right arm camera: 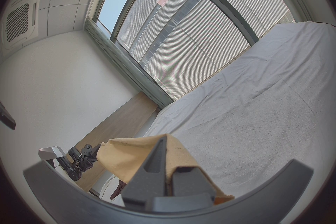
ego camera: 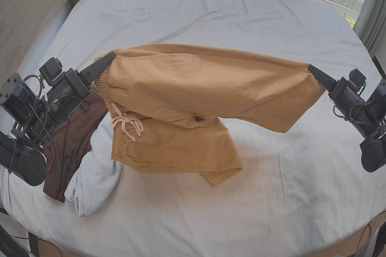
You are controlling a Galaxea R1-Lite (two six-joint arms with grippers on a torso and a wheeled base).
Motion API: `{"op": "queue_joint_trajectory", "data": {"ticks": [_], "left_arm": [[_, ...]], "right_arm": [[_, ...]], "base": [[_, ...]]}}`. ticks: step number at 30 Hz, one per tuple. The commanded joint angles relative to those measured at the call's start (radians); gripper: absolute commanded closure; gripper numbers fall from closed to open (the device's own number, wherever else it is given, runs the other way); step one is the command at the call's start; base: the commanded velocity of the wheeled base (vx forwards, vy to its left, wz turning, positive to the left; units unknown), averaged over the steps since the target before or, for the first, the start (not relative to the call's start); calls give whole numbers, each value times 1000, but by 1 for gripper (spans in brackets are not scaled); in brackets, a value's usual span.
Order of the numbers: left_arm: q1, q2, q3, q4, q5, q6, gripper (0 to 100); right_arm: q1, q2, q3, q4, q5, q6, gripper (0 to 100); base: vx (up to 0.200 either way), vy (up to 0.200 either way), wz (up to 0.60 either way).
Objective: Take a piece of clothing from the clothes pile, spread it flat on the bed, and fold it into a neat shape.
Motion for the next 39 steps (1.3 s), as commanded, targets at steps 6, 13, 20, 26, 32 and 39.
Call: {"op": "queue_joint_trajectory", "data": {"ticks": [6,13,20,26,32,39], "left_arm": [[-12,-14,-8,0,-1,-1,100],[-2,-11,-23,0,0,-2,100],[22,4,-34,0,6,1,100],[54,41,-63,0,11,3,100],[67,92,-98,1,28,-2,100],[64,161,-157,0,72,1,100]], "right_arm": [[51,-17,0,0,-1,-2,100],[70,27,-73,3,-1,-1,100],[80,61,-159,75,-1,-2,100],[74,110,-198,80,-3,-2,100],[66,156,-222,74,-3,-4,100],[71,211,-279,80,-3,-4,100]], "base": [[0,0,0],[0,0,0],[0,0,0],[0,0,0],[0,0,0],[0,0,0]]}}
